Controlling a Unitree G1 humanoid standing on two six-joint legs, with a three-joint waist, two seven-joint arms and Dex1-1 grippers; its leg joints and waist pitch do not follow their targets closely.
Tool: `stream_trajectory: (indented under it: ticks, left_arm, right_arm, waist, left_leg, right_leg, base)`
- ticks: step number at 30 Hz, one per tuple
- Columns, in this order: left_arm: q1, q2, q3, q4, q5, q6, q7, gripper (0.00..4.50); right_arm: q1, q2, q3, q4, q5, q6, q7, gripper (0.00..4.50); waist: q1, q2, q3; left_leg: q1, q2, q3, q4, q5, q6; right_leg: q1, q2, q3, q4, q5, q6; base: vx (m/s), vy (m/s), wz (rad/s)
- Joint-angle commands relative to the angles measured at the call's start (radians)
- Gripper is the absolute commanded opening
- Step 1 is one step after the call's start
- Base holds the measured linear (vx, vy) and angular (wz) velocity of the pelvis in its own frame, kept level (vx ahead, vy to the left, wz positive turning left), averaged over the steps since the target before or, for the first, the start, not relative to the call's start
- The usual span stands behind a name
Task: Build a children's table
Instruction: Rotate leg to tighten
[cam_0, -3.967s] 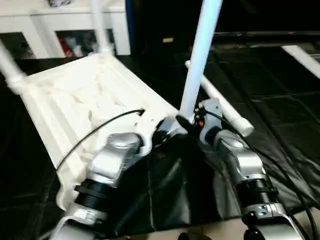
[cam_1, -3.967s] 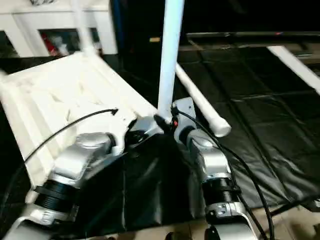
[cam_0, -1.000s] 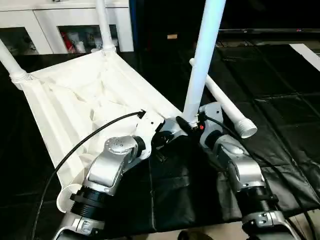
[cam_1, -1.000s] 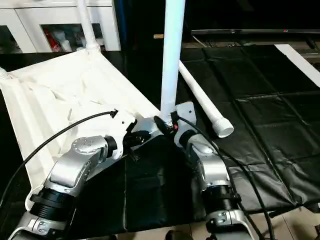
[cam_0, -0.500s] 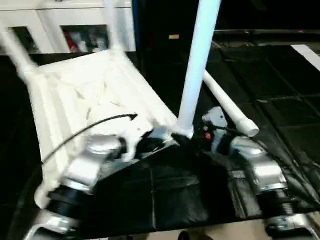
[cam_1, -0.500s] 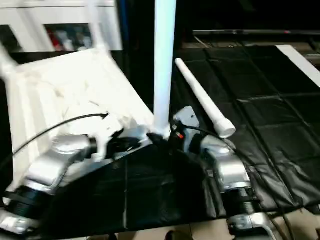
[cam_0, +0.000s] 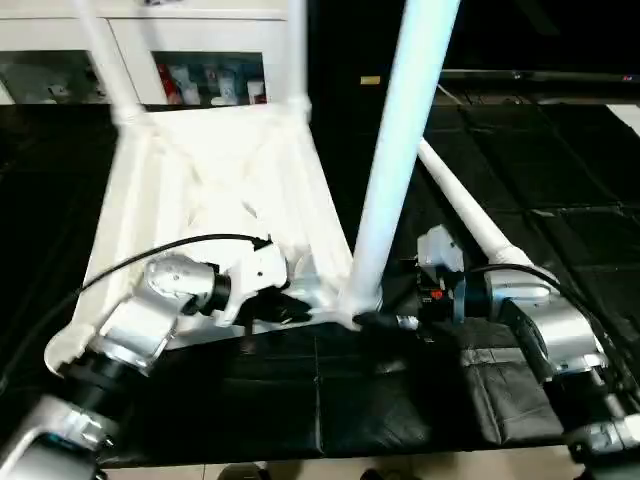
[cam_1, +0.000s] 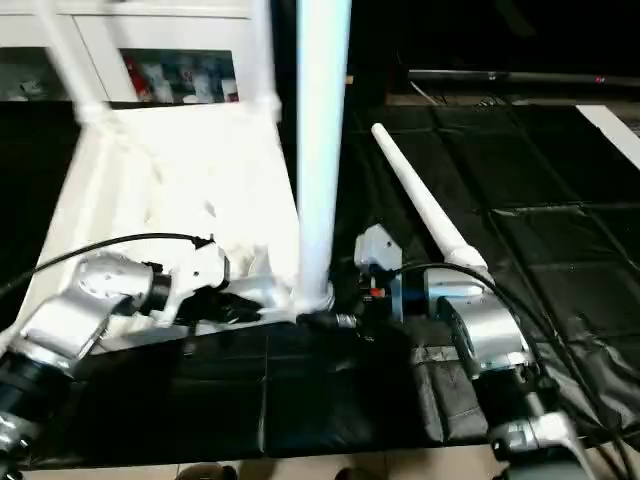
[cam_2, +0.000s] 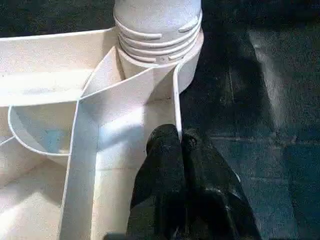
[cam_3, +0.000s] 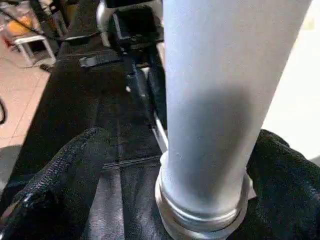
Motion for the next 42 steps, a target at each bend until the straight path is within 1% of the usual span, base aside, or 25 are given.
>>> stream_trajectory:
  ticks: [1, 2, 3, 4, 5, 8, 9, 10, 11, 12, 14, 16, 17, 18, 19, 21, 22, 24, 25, 28, 33, 36, 38, 40, 42]
  left_arm:
    - [0.013, 0.014, -0.067, 0.046, 0.059, 0.001, -0.025, 0.00]
    - [0.011, 0.014, -0.066, 0.051, 0.058, 0.001, -0.024, 0.00]
    - [0.009, 0.013, -0.064, 0.057, 0.057, -0.001, -0.021, 0.00]
    - [0.009, 0.012, -0.064, 0.057, 0.057, -0.002, -0.020, 0.00]
    - [0.010, 0.013, -0.064, 0.057, 0.052, -0.013, -0.031, 0.00]
    - [0.015, 0.017, -0.068, 0.054, 0.042, -0.025, -0.058, 0.00]
    - [0.016, 0.027, -0.078, 0.050, 0.043, -0.027, -0.078, 0.00]
    - [0.016, 0.027, -0.078, 0.050, 0.043, -0.027, -0.078, 0.00]
    - [0.016, 0.032, -0.087, 0.049, 0.047, -0.022, -0.084, 0.00]
    - [0.015, 0.034, -0.090, 0.050, 0.050, -0.021, -0.084, 0.00]
    - [0.012, 0.035, -0.092, 0.058, 0.054, -0.025, -0.080, 0.00]
    - [0.010, 0.034, -0.091, 0.064, 0.054, -0.028, -0.079, 0.00]
    - [0.009, 0.034, -0.091, 0.064, 0.054, -0.029, -0.079, 0.00]
    - [0.008, 0.033, -0.090, 0.066, 0.055, -0.030, -0.081, 0.00]
    - [0.007, 0.033, -0.090, 0.068, 0.055, -0.030, -0.081, 0.00]
    - [0.006, 0.032, -0.088, 0.070, 0.057, -0.032, -0.085, 0.00]
    - [0.006, 0.032, -0.088, 0.071, 0.057, -0.031, -0.087, 0.00]
    - [0.006, 0.033, -0.089, 0.071, 0.057, -0.031, -0.088, 0.00]
    - [0.006, 0.035, -0.090, 0.072, 0.057, -0.028, -0.089, 0.00]
    - [0.006, 0.035, -0.090, 0.074, 0.056, -0.024, -0.089, 0.00]
    - [0.007, 0.037, -0.087, 0.076, 0.056, -0.019, -0.091, 0.00]
    - [0.008, 0.036, -0.085, 0.077, 0.055, -0.013, -0.093, 0.00]
    - [0.008, 0.037, -0.085, 0.077, 0.054, -0.011, -0.094, 0.00]
    - [0.011, 0.036, -0.079, 0.076, 0.054, -0.017, -0.087, 0.00]
    - [0.013, 0.035, -0.074, 0.074, 0.055, -0.021, -0.079, 0.00]
  right_arm:
    - [-0.021, -0.012, 0.013, 0.021, -0.003, -0.017, 0.027, 4.48]
    - [-0.024, -0.012, 0.014, 0.025, -0.002, -0.018, 0.030, 4.48]
    - [-0.028, -0.011, 0.016, 0.029, -0.001, -0.018, 0.035, 4.48]
    - [-0.029, -0.012, 0.016, 0.029, 0.000, -0.018, 0.037, 4.31]
    - [-0.030, -0.010, 0.019, 0.030, 0.008, -0.009, 0.052, 4.31]
    - [-0.033, -0.009, 0.025, 0.036, 0.017, -0.004, 0.076, 4.01]
    - [-0.035, -0.012, 0.031, 0.045, 0.020, -0.003, 0.093, 4.01]
    - [-0.035, -0.012, 0.031, 0.045, 0.020, -0.003, 0.093, 3.80]
    - [-0.035, -0.017, 0.035, 0.050, 0.021, 0.005, 0.107, 3.80]
    - [-0.035, -0.018, 0.037, 0.052, 0.021, 0.006, 0.112, 3.70]
    - [-0.038, -0.022, 0.040, 0.062, 0.020, 0.007, 0.121, 3.63]
    - [-0.040, -0.022, 0.040, 0.071, 0.018, 0.005, 0.125, 3.43]
    - [-0.041, -0.021, 0.040, 0.072, 0.017, 0.005, 0.126, 3.43]
    - [-0.042, -0.021, 0.040, 0.076, 0.017, 0.006, 0.128, 3.31]
    - [-0.042, -0.020, 0.041, 0.078, 0.016, 0.007, 0.129, 3.31]
    - [-0.045, -0.018, 0.041, 0.085, 0.016, 0.008, 0.132, 3.05]
    - [-0.046, -0.017, 0.042, 0.088, 0.016, 0.009, 0.133, 3.05]
    - [-0.047, -0.015, 0.045, 0.091, 0.017, 0.010, 0.136, 2.93]
    - [-0.047, -0.013, 0.048, 0.090, 0.018, 0.014, 0.139, 2.74]
    - [-0.044, -0.009, 0.052, 0.088, 0.019, 0.017, 0.142, 2.60]
    - [-0.041, 0.000, 0.058, 0.093, 0.018, 0.018, 0.138, 2.12]
    - [-0.038, 0.003, 0.060, 0.091, 0.017, 0.019, 0.138, 2.00]
    - [-0.032, 0.003, 0.062, 0.086, 0.015, 0.017, 0.137, 1.94]
    - [-0.028, 0.002, 0.064, 0.085, -0.004, -0.014, 0.119, 1.93]
    - [-0.026, 0.002, 0.066, 0.085, -0.012, -0.025, 0.112, 1.93]
  waist:
    - [-0.003, -0.005, -0.059]
    - [-0.003, -0.005, -0.059]
    - [-0.003, -0.008, -0.061]
    - [-0.004, -0.008, -0.062]
    - [-0.003, -0.011, -0.062]
    - [-0.002, -0.010, -0.066]
    - [-0.002, -0.013, -0.067]
    - [-0.001, -0.011, -0.068]
    - [-0.001, -0.009, -0.068]
    - [-0.001, -0.010, -0.068]
    - [0.000, -0.009, -0.067]
    - [0.002, -0.010, -0.066]
    - [0.003, -0.010, -0.066]
    - [0.002, -0.011, -0.066]
    - [0.003, -0.011, -0.068]
    - [0.004, -0.010, -0.069]
    - [0.003, -0.011, -0.069]
    - [0.004, -0.011, -0.069]
    - [0.004, -0.011, -0.069]
    - [0.005, -0.010, -0.068]
    - [0.006, -0.009, -0.064]
    - [0.006, -0.008, -0.063]
    - [0.006, -0.008, -0.063]
    - [0.006, -0.006, -0.063]
    - [0.006, -0.007, -0.063]
  left_leg:
    - [0.002, 0.043, -0.009, -0.069, -0.139, 0.073]
    - [0.001, 0.043, -0.010, -0.069, -0.136, 0.072]
    - [0.001, 0.043, -0.009, -0.068, -0.127, 0.073]
    - [0.000, 0.044, -0.010, -0.068, -0.123, 0.073]
    - [0.000, 0.044, -0.009, -0.068, -0.115, 0.077]
    - [-0.001, 0.043, -0.009, -0.066, -0.091, 0.086]
    - [-0.001, 0.043, -0.008, -0.066, -0.083, 0.092]
    - [-0.001, 0.043, -0.008, -0.065, -0.080, 0.095]
    - [0.000, 0.044, -0.008, -0.065, -0.077, 0.099]
    - [0.000, 0.045, -0.008, -0.065, -0.077, 0.099]
    - [0.001, 0.045, -0.007, -0.065, -0.088, 0.097]
    - [0.001, 0.044, -0.007, -0.066, -0.108, 0.088]
    - [0.003, 0.045, -0.007, -0.067, -0.109, 0.085]
    - [0.001, 0.044, -0.007, -0.067, -0.109, 0.082]
    - [0.000, 0.044, -0.008, -0.066, -0.100, 0.082]
    - [0.001, 0.044, -0.008, -0.066, -0.093, 0.084]
    - [0.000, 0.044, -0.008, -0.065, -0.087, 0.086]
    - [0.000, 0.044, -0.007, -0.065, -0.083, 0.090]
    - [-0.001, 0.044, -0.007, -0.065, -0.082, 0.091]
    - [-0.001, 0.044, -0.008, -0.065, -0.080, 0.093]
    - [0.001, 0.045, -0.008, -0.067, -0.110, 0.082]
    - [0.001, 0.044, -0.008, -0.069, -0.118, 0.076]
    - [0.001, 0.045, -0.009, -0.069, -0.114, 0.076]
    - [0.001, 0.045, -0.009, -0.069, -0.115, 0.076]
    - [0.001, 0.045, -0.009, -0.069, -0.116, 0.076]
  right_leg:
    - [0.056, -0.082, 0.066, -0.078, -0.222, -0.217]
    - [0.057, -0.082, 0.066, -0.077, -0.223, -0.217]
    - [0.057, -0.081, 0.067, -0.077, -0.219, -0.214]
    - [0.058, -0.081, 0.066, -0.075, -0.214, -0.215]
    - [0.058, -0.082, 0.066, -0.074, -0.209, -0.215]
    - [0.058, -0.080, 0.065, -0.071, -0.181, -0.219]
    - [0.059, -0.079, 0.065, -0.068, -0.161, -0.224]
    - [0.058, -0.079, 0.065, -0.066, -0.151, -0.227]
    - [0.057, -0.078, 0.064, -0.065, -0.136, -0.235]
    - [0.057, -0.078, 0.064, -0.065, -0.132, -0.237]
    - [0.056, -0.078, 0.064, -0.067, -0.140, -0.241]
    - [0.058, -0.080, 0.065, -0.071, -0.175, -0.233]
    - [0.057, -0.081, 0.065, -0.072, -0.181, -0.231]
    - [0.058, -0.080, 0.065, -0.072, -0.187, -0.228]
    - [0.060, -0.080, 0.065, -0.070, -0.180, -0.226]
    - [0.059, -0.079, 0.064, -0.069, -0.167, -0.229]
    - [0.060, -0.080, 0.064, -0.067, -0.155, -0.233]
    - [0.059, -0.079, 0.064, -0.067, -0.145, -0.237]
    - [0.059, -0.079, 0.064, -0.066, -0.142, -0.237]
    - [0.059, -0.079, 0.064, -0.066, -0.141, -0.238]
    - [0.057, -0.080, 0.064, -0.072, -0.188, -0.229]
    - [0.057, -0.081, 0.065, -0.074, -0.209, -0.221]
    - [0.057, -0.080, 0.065, -0.074, -0.204, -0.220]
    - [0.056, -0.081, 0.065, -0.074, -0.201, -0.222]
    - [0.057, -0.080, 0.064, -0.073, -0.198, -0.222]
  base:
    - [0.000, 0.000, 0.00]
    - [0.000, 0.000, 0.00]
    - [0.000, 0.000, 0.00]
    - [0.000, 0.000, 0.00]
    - [0.000, 0.000, 0.00]
    - [0.000, 0.000, 0.00]
    - [0.000, 0.000, 0.00]
    - [0.000, 0.000, 0.00]
    - [0.000, 0.000, 0.00]
    - [0.000, 0.000, 0.00]
    - [0.000, 0.000, 0.00]
    - [0.000, 0.000, 0.00]
    - [0.000, 0.000, 0.00]
    - [0.000, 0.000, 0.00]
    - [0.000, 0.000, 0.00]
    - [0.000, 0.000, 0.00]
    - [0.000, 0.000, 0.00]
    - [0.000, 0.000, 0.00]
    - [0.000, 0.000, 0.00]
    - [0.000, 0.000, 0.00]
    - [0.000, 0.000, 0.00]
    - [0.000, 0.000, 0.00]
    - [0.000, 0.000, 0.00]
    - [0.000, 0.000, 0.00]
    - [0.000, 0.000, 0.00]
